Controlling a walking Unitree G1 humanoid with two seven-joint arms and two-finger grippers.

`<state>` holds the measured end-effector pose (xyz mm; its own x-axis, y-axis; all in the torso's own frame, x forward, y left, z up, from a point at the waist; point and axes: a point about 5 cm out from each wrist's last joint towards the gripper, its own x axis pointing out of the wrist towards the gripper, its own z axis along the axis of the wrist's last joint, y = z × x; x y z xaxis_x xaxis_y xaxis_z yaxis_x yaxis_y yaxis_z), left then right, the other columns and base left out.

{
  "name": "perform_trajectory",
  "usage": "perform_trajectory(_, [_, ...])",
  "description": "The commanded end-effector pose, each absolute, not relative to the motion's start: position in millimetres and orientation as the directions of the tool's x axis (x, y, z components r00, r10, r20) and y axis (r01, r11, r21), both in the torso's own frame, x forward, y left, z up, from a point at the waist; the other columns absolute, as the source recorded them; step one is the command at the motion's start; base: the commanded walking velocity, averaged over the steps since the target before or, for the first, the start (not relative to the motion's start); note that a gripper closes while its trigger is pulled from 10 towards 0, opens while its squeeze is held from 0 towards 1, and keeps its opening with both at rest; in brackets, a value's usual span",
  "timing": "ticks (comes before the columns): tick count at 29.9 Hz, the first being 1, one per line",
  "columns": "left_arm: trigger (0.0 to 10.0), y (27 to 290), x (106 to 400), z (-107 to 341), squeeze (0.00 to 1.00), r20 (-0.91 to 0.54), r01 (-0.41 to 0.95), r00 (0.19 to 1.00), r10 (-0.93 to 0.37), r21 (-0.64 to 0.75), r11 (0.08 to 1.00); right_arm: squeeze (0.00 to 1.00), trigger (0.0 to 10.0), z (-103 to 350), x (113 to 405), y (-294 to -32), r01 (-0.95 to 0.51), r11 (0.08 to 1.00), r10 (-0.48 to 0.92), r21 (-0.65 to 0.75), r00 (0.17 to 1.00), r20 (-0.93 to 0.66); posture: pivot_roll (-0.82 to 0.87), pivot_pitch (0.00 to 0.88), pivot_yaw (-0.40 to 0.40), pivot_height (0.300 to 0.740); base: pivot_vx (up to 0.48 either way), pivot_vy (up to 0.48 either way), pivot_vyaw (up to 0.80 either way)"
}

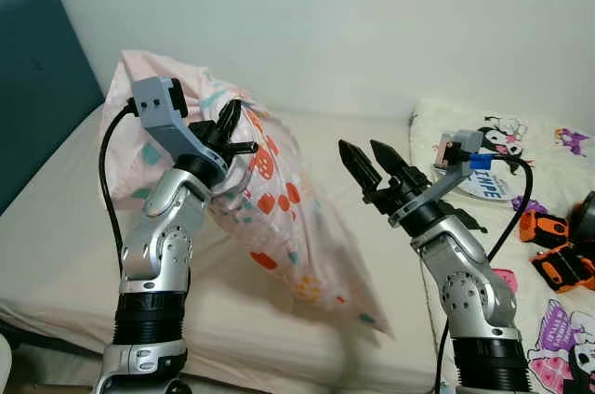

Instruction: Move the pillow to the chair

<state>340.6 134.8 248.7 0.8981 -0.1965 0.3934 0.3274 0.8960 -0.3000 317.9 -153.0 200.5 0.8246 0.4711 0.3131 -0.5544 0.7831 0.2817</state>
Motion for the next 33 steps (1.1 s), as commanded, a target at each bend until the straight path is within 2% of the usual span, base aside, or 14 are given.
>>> perform_trajectory(1, [10.0, 141, 341, 259, 0.0, 0.441, 0.243, 0.889, -0.126, -0.22, 0.945, 0.0, 10.0, 194, 317, -150, -0.554, 0.798, 0.485, 0.239, 0.825, 0.291, 0.0, 0.023, 0.006, 0.74, 0.0, 0.0, 0.53])
perform_trajectory(7, [10.0, 150, 343, 239, 0.0, 0.356, 0.073, 0.934, 0.009, -0.216, 0.974, 0.0, 10.0, 195, 315, -146, -0.581, 0.787, 0.518, 0.206, 0.804, 0.292, 0.0, 0.029, 0.002, 0.74, 0.0, 0.0, 0.79])
perform_trajectory(15, [10.0, 151, 340, 240, 0.0, 0.361, 0.036, 0.932, 0.045, -0.214, 0.976, 0.0, 10.0, 198, 312, -141, -0.615, 0.763, 0.545, 0.2, 0.778, 0.313, 0.01, 0.031, 0.002, 0.74, 0.0, 0.0, 0.79])
perform_trajectory(20, [10.0, 153, 338, 246, 0.0, 0.398, 0.012, 0.914, 0.073, -0.207, 0.978, 0.0, 10.0, 201, 310, -135, -0.651, 0.736, 0.575, 0.183, 0.745, 0.336, 0.01, 0.03, -0.001, 0.74, 0.0, 0.0, 0.79])
perform_trajectory(24, [10.0, 161, 334, 264, 0.0, 0.47, -0.061, 0.873, 0.131, -0.163, 0.985, 0.0, 10.0, 206, 305, -126, -0.706, 0.691, 0.626, 0.156, 0.692, 0.359, 0.01, 0.028, -0.006, 0.74, 0.0, 0.0, 0.79])
perform_trajectory(33, [10.0, 154, 335, 254, 0.0, 0.431, -0.054, 0.895, 0.119, -0.16, 0.986, 0.0, 10.0, 207, 305, -123, -0.719, 0.677, 0.635, 0.159, 0.679, 0.368, 0.02, 0.027, -0.006, 0.74, 0.0, 0.0, 0.79])
